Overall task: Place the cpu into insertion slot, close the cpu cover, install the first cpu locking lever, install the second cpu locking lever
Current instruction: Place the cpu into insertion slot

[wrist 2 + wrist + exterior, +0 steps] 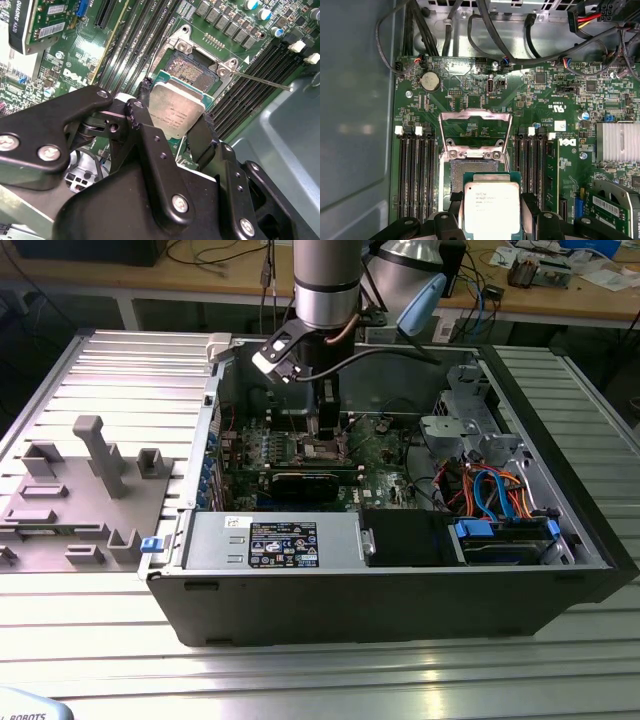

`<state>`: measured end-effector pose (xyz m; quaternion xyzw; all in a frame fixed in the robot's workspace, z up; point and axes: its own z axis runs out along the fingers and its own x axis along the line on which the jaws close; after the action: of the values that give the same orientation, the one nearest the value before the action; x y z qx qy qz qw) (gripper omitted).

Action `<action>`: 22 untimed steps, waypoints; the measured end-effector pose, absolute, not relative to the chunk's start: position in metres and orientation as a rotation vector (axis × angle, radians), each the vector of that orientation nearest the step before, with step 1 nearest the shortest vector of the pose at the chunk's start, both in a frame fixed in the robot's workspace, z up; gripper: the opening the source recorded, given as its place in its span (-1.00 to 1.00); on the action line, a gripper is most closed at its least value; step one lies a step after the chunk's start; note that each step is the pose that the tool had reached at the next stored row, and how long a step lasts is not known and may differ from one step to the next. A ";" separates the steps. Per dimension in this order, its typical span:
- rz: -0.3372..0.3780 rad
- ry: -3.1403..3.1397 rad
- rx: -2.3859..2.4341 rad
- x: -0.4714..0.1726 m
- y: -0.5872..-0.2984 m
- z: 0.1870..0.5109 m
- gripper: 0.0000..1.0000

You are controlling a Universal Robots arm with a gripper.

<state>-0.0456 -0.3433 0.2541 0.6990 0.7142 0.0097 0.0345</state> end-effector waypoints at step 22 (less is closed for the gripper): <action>0.030 2.196 2.149 -0.046 -0.343 0.250 0.08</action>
<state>-0.0456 -0.3433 0.2496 0.6990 0.7142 0.0097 0.0345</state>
